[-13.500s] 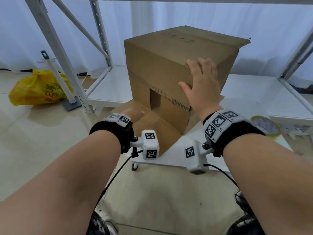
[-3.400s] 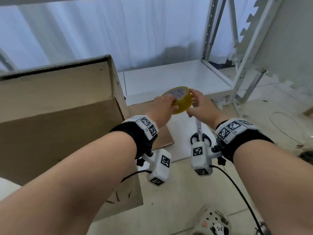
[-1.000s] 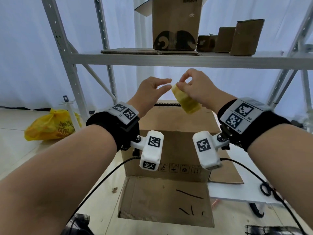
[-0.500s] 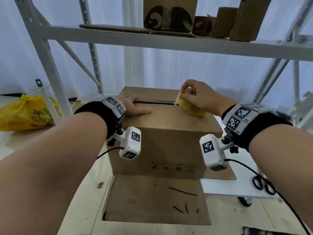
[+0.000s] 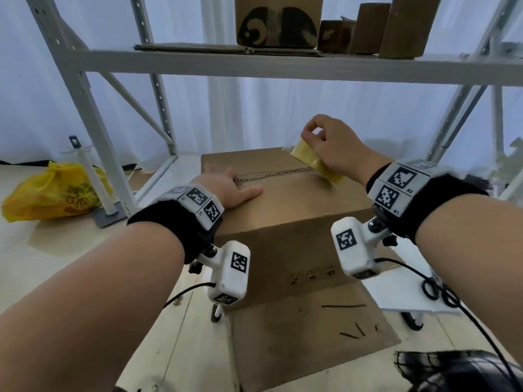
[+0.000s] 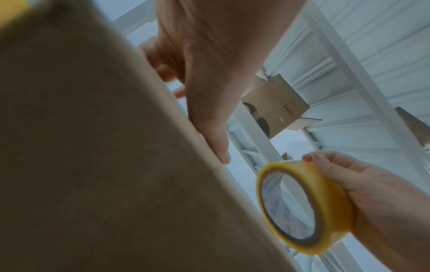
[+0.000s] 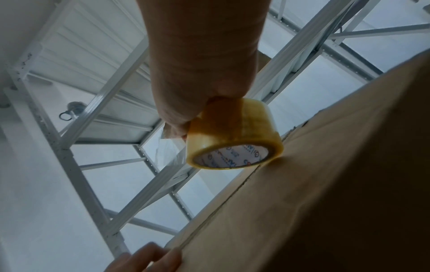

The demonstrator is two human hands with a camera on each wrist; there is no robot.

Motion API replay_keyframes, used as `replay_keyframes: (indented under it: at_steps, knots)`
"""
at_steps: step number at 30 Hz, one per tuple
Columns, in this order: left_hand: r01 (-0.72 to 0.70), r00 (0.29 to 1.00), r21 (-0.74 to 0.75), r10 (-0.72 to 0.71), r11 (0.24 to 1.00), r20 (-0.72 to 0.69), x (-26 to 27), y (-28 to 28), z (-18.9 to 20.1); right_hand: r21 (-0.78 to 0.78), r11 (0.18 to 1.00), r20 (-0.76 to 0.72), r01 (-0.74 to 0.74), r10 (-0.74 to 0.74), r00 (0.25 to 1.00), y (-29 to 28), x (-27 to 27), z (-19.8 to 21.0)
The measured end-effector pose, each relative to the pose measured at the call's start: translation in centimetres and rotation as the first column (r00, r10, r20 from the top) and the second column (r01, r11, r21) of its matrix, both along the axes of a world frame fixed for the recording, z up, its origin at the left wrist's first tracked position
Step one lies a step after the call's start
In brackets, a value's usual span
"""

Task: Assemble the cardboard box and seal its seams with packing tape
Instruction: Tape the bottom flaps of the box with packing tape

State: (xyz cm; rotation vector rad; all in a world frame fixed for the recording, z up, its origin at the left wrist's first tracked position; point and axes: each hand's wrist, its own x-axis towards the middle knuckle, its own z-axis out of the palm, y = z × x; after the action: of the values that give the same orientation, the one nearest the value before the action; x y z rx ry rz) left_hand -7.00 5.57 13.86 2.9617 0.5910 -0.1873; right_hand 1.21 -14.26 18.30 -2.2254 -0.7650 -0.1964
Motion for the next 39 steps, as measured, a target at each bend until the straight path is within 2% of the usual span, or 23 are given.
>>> replay_keyframes:
  at_steps: [2,6,9,12,15,17,22,26,29,34,36,39]
  knots:
    - [-0.002,1.000,-0.045,0.003,0.999,0.031,-0.7,0.2,-0.2,0.016,0.999,0.020,0.030,-0.030,0.999,0.8,-0.3,-0.1]
    - [0.008,0.996,-0.127,0.003,0.992,0.089,-2.1,2.2,-0.7,-0.054,0.992,0.068,0.114,-0.110,0.992,2.7,-1.3,-0.8]
    - [0.054,0.989,-0.193,-0.026,0.980,0.145,-2.4,3.3,-1.4,-0.174,0.977,0.146,0.119,-0.094,0.985,4.0,-1.8,-1.7]
    - [0.105,0.971,-0.290,-0.035,0.951,0.238,-1.9,3.9,-2.2,-0.359,0.922,0.298,0.144,-0.033,0.954,4.6,-1.6,-2.2]
    - [0.087,0.946,-0.293,0.014,0.952,0.324,-1.3,3.7,-2.6,-0.430,0.891,0.358,0.149,0.017,0.934,4.5,-1.1,-0.8]
    - [0.073,0.941,-0.292,0.031,0.953,0.336,-1.0,3.3,-2.7,-0.447,0.886,0.350,0.124,0.046,0.936,4.5,-0.9,0.6]
    - [0.077,0.936,-0.318,0.041,0.945,0.350,-0.9,3.3,-2.7,-0.469,0.876,0.179,-0.111,0.218,0.959,7.9,-1.1,3.0]
    - [0.108,0.917,-0.366,0.049,0.924,0.396,-1.4,3.9,-2.9,-0.559,0.817,0.156,-0.145,0.275,0.949,11.4,-0.8,2.4]
    - [0.158,0.863,-0.504,0.129,0.849,0.489,-2.4,4.8,-3.1,-0.602,0.787,0.160,-0.133,0.283,0.946,12.4,-0.7,2.4]
    - [0.233,0.775,-0.735,0.335,0.636,0.536,-3.4,4.9,-2.4,-0.665,0.740,0.192,-0.100,0.300,0.934,13.3,-1.4,2.5]
    - [0.260,0.738,-0.769,0.393,0.584,0.548,-3.3,4.9,-1.8,-0.683,0.726,0.215,-0.084,0.309,0.926,13.4,-1.7,2.3]
    - [0.261,0.753,-0.799,0.403,0.542,0.520,-2.6,5.0,-1.4,-0.684,0.726,0.234,-0.069,0.308,0.922,13.5,-1.8,2.3]
